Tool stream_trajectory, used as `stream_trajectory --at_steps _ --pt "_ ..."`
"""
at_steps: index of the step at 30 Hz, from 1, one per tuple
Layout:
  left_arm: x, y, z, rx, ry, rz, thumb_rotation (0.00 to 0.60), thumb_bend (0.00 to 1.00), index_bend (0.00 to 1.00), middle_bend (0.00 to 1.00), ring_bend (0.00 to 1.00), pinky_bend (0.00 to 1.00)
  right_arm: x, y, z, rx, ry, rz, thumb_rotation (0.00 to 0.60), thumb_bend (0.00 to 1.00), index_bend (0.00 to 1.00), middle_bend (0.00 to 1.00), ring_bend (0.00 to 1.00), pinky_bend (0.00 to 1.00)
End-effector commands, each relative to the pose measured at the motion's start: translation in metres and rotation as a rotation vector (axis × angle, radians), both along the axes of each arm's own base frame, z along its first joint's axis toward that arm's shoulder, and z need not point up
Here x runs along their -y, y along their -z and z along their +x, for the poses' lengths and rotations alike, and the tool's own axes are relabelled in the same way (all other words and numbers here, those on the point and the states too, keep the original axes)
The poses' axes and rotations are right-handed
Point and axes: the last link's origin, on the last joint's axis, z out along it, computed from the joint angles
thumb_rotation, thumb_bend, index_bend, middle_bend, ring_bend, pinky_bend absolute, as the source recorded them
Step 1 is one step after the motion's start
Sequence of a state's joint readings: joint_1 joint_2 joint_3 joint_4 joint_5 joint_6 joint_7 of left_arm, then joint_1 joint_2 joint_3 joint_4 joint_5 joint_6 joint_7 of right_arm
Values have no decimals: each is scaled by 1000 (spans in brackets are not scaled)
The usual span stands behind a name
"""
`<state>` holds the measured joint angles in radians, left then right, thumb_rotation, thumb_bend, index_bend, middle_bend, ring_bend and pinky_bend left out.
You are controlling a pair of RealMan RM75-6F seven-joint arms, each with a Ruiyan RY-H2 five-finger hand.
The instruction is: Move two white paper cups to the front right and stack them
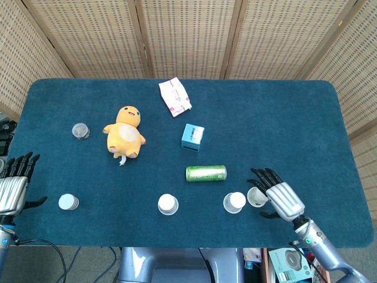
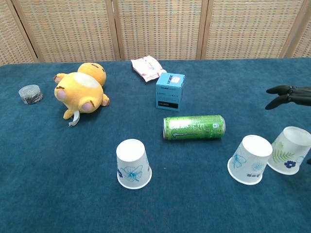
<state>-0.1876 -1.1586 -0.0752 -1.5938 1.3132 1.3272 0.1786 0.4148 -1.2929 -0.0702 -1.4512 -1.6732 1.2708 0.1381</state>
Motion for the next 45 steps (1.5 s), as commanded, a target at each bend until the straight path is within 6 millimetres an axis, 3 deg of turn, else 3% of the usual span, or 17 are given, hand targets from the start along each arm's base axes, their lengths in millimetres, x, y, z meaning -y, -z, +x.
stream_trajectory --at_steps 1,6,10,13,19,31,45 --pt "0 0 0 1 0 -1 600 135 0 0 0 0 0 -16 17 33 -47 -28 600 170 191 87 16 8" --pt "0 0 1 2 5 -3 600 136 0 0 0 0 3 -25 49 73 -117 8 600 159 191 104 17 22" --pt "0 0 2 1 8 -3 600 136 0 0 0 0 7 -21 84 87 -205 67 600 155 191 139 18 119" --pt "0 -1 1 2 7 2 600 136 0 0 0 0 11 -9 115 87 -266 120 600 154 191 149 23 148" --pt "0 -2 0 4 4 4 600 136 0 0 0 0 16 26 157 66 -293 241 600 155 191 157 45 164" --pt "-1 -4 -2 11 -5 10 600 136 0 0 0 0 28 90 201 39 -280 287 600 155 191 155 48 164" --pt "-2 -8 -4 20 -11 16 600 136 0 0 0 0 34 138 224 10 -225 336 600 155 191 163 80 187"
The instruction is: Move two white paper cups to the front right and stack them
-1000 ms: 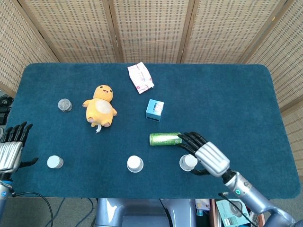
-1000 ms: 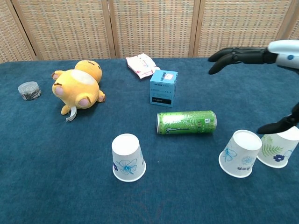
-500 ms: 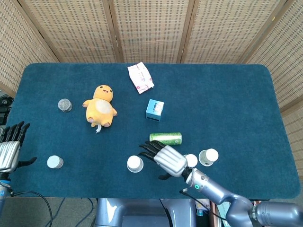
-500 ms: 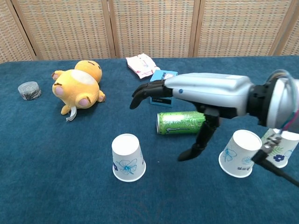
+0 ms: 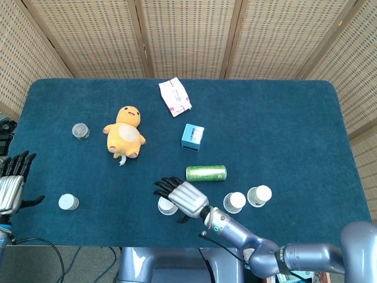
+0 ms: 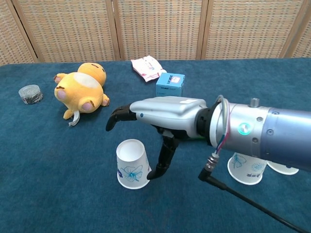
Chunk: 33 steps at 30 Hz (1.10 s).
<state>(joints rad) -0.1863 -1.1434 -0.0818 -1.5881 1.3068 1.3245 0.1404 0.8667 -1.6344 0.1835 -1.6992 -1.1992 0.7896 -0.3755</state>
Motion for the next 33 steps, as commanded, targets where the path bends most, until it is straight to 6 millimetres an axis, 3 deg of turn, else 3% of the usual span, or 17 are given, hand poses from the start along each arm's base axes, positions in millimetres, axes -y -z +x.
stream_trajectory --at_steps 1,5,10,15,22,29,33 --pt "-1 -1 -1 2 -5 3 600 136 0 0 0 0 1 10 4 -16 0 8 600 155 191 166 82 191" --pt "-1 -2 -2 3 -7 3 600 136 0 0 0 0 2 20 7 -36 -15 7 600 154 191 191 113 230" --pt "-2 -3 -3 7 -12 7 600 136 0 0 0 0 6 28 7 -56 -20 -9 600 155 209 291 220 327" --pt "-2 -3 -4 7 -15 4 600 135 0 0 0 0 9 32 5 -64 -25 -29 600 332 319 394 311 446" --pt "-3 -3 -6 7 -21 -1 600 135 0 0 0 0 11 34 1 -47 -22 -46 600 419 487 560 448 525" --pt "-3 -1 -6 2 -23 -5 600 135 0 0 0 0 14 26 0 12 -1 -41 600 437 503 571 453 542" --pt "-4 -1 -6 1 -26 -6 600 136 0 0 0 0 21 7 3 68 17 -68 600 437 503 565 453 542"
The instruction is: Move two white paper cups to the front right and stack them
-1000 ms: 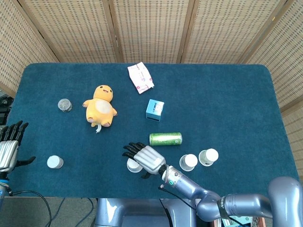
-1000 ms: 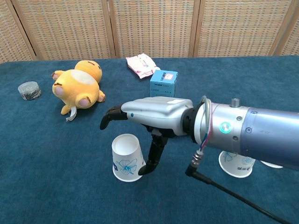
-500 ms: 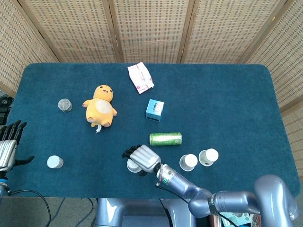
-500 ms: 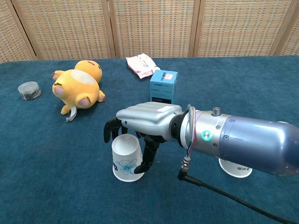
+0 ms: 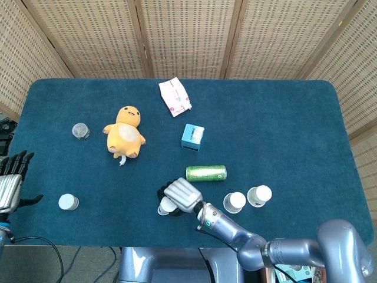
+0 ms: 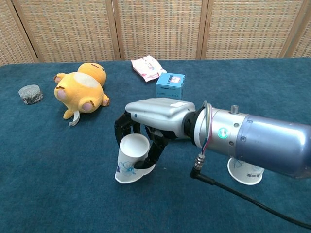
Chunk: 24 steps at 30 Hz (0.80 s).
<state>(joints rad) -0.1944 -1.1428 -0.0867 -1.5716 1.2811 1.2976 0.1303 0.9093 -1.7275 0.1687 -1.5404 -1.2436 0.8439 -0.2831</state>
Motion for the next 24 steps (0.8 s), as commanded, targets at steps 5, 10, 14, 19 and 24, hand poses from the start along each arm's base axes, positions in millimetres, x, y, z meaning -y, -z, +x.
stream_trajectory --at_steps 5,10,14,19,24 --pt "0 0 0 -3 -1 1 600 135 0 0 0 0 18 -62 -4 106 39 -95 600 437 503 562 453 542" --pt "1 0 1 -4 3 5 600 136 0 0 0 0 28 -116 -28 98 51 -191 600 437 503 562 453 542" --pt "1 0 3 -7 9 5 600 137 0 0 0 0 26 -155 -61 73 89 -258 600 437 503 559 453 542" --pt "6 -3 8 -14 31 12 600 139 0 0 0 0 12 -184 -109 7 129 -293 600 437 503 558 453 542" --pt "10 -9 17 -6 52 18 600 140 0 0 0 0 -2 -197 -141 -4 150 -303 600 437 503 559 453 542"
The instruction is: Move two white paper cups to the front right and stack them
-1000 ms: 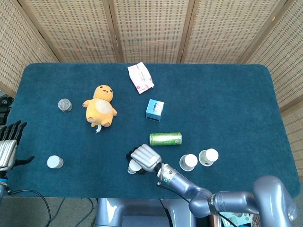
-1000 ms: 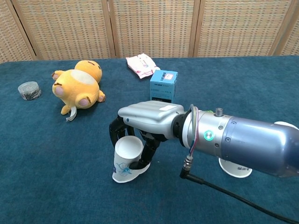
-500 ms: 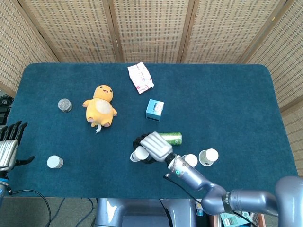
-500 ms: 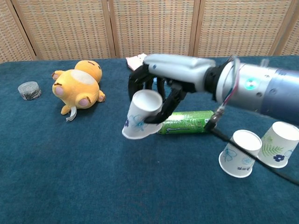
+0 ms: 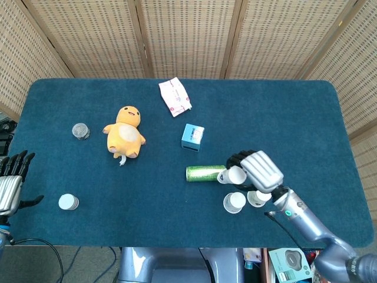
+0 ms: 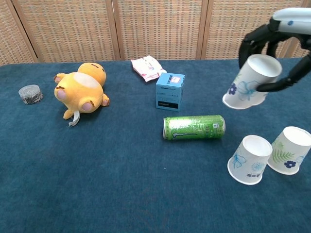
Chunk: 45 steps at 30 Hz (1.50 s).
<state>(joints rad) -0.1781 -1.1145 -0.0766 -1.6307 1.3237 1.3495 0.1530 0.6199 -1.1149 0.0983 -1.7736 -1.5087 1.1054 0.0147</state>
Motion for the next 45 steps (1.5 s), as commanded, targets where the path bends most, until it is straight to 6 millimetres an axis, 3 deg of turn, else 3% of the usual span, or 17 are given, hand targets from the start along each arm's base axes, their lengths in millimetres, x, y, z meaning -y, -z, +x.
stream_trajectory --at_steps 1,21,38,45 --pt "3 -4 5 1 12 7 600 140 0 0 0 0 -12 -11 -26 -5 27 -3 600 437 503 559 453 542" --pt "9 -3 15 -9 29 12 600 140 0 0 0 0 -34 13 -61 -1 66 81 600 437 503 559 453 542" --pt "9 -2 13 -11 24 9 600 140 0 0 0 0 -38 10 -74 -16 85 88 600 437 503 552 453 542" --pt "10 -2 14 -8 28 11 600 141 0 0 0 0 -38 10 -76 -27 89 100 600 437 503 489 446 542"
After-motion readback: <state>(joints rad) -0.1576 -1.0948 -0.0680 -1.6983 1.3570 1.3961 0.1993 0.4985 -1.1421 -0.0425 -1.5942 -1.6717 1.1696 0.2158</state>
